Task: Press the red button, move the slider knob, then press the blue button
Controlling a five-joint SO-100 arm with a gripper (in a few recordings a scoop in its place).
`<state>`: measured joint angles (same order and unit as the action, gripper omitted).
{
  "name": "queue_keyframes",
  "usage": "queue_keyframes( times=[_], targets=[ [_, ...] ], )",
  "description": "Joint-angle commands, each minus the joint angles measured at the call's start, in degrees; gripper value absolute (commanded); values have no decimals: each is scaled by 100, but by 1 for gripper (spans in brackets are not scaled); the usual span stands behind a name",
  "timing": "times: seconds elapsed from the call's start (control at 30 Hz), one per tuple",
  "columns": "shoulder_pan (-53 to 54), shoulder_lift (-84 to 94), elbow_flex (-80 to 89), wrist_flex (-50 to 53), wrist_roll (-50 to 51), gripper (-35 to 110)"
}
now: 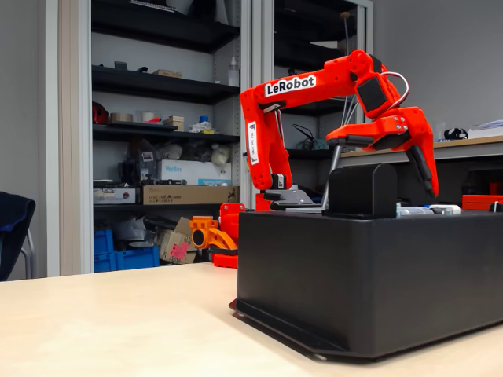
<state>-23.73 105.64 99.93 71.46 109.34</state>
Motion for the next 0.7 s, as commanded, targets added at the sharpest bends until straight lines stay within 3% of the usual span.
queue_keyframes(
  times=[0.0, 0.67],
  targets=[
    [-44, 272, 141, -44, 44, 102],
    [-9, 325, 352, -229, -18, 102]
  ],
)
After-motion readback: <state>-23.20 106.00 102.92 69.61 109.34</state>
